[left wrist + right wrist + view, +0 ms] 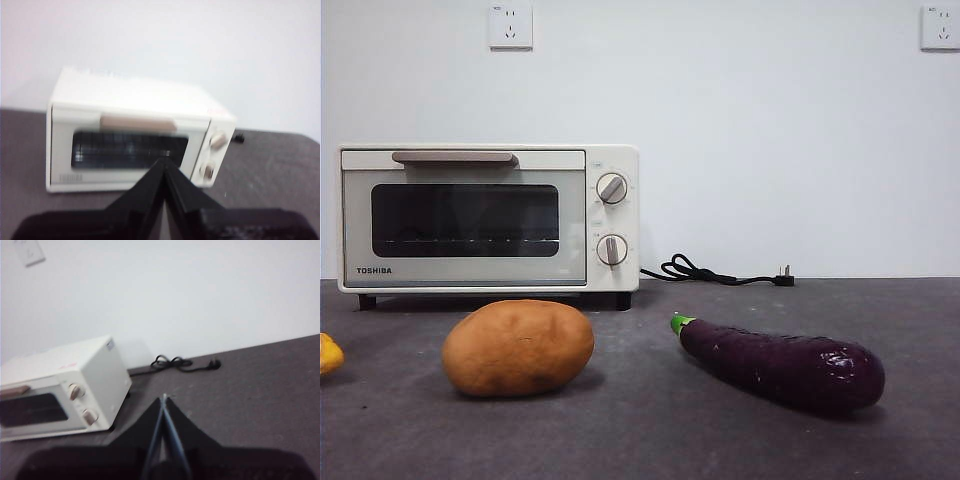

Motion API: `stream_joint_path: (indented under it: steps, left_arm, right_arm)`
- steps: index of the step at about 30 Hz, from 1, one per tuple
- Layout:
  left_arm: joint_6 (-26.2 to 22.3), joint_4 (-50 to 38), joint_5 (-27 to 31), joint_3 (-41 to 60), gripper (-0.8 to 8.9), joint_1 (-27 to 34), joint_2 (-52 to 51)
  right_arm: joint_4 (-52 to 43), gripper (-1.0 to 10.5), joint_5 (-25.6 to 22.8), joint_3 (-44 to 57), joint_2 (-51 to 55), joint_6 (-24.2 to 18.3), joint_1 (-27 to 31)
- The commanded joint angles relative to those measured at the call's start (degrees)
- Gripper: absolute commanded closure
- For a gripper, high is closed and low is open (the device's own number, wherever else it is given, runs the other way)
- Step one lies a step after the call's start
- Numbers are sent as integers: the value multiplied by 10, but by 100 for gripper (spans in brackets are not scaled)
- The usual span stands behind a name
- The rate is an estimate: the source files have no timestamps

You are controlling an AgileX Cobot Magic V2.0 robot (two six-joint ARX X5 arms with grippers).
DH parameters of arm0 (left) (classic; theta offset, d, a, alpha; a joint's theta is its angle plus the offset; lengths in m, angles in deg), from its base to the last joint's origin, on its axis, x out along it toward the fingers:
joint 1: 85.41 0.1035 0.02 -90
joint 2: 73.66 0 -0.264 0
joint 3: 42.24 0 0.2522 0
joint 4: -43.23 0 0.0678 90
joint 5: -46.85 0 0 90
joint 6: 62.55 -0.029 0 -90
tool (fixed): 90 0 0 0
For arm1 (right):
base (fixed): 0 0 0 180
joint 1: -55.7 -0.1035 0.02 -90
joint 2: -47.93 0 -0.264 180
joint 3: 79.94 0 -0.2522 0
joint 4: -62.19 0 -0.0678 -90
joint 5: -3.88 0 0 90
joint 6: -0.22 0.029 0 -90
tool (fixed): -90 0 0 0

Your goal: Take the eggplant from the table,put the eggplant in the oven

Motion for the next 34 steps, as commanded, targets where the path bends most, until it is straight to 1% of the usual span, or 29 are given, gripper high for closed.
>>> stream_joint_path:
  steps: [1,7,9,12,16,19,23,26,32,34]
  left_arm:
    - [-25,5,-1,-64,818,1,42]
    - [-54,85,0,-218,818,1,135]
    - [-61,107,0,-261,818,1,160]
    - [-62,128,-6,-325,818,1,197]
    - [-62,140,-52,-401,818,1,242]
    - [-62,154,-76,-445,818,1,270]
    - [-63,181,-88,-486,818,1,298]
    - [-65,195,-89,-502,818,1,312]
    - [-75,213,-89,-511,818,1,328]
    - [-75,216,-89,-511,818,1,331]
  right_arm:
    - [38,955,24,-70,-56,-26,0]
    - [130,955,63,-223,-169,-80,0]
    - [149,955,72,-269,-201,-90,0]
    - [172,955,87,-348,-254,-92,0]
    - [209,955,117,-461,-325,-93,-1]
    - [245,955,144,-539,-373,-93,-4]
    - [301,955,174,-624,-427,-93,-14]
    - [347,954,184,-672,-456,-93,-23]
    - [402,950,206,-710,-490,-94,-50]
    - [416,949,208,-712,-496,-104,-59]
